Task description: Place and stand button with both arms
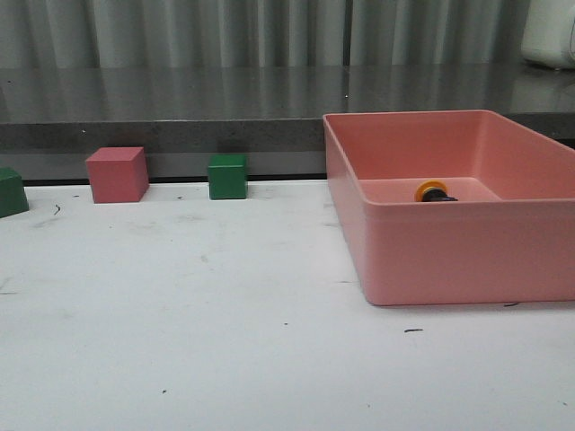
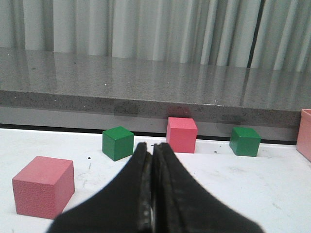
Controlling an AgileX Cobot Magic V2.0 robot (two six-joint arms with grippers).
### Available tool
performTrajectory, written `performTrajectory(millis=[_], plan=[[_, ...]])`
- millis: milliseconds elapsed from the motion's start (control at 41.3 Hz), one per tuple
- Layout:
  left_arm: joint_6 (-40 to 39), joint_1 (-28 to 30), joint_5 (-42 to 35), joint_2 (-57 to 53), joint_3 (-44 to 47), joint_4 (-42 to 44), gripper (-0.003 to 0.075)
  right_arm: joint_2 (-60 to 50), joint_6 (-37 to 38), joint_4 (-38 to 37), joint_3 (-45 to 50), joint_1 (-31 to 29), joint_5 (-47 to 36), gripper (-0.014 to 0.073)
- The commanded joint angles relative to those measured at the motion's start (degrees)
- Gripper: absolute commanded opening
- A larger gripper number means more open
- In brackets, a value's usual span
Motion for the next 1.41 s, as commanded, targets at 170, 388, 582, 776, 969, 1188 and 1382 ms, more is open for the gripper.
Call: performTrajectory(millis=[170,388,582,776,969,1188,1382], plan=[[-0.33,0.08,-4.95,-1.29,0.80,-0.45,-0.0020,-1.08,-0.36,0.16,-0.25,-0.33,-5.03,-0.0069],[-0.33,0.08,-4.95,-1.29,0.80,-0.45,-0.0020,-1.08,-0.36,0.16,-0.25,-0.33,-5.03,-0.0069],[-0.33,0.08,-4.95,-1.29,0.80,-0.45,-0.0020,-1.08,-0.36,0.16,-0.25,-0.33,-5.30,-0.0069],[-0.33,0.08,-6.75,-1.29,0.32,-0.60,-0.0020,-1.08,-0.36,0.16,-0.73,-0.33,-6.66,-0.0069],[-0.33,0.08,-3.55,-1.17,-8.03,-1.05,-0.0020,-0.78,-0.36,0.11,-9.50,-0.33,-1.35,-0.0069],[-0.33,0.08,6.78,2.25,-22.89,-0.67,-0.0020,4.66,-0.49,-1.58,-24.27,-0.33,9.19,-0.0069],[-0.33,0.08,16.62,11.12,-35.86,-0.40,-0.0020,13.62,-0.49,-2.50,-36.37,-0.33,17.20,-0.0069]])
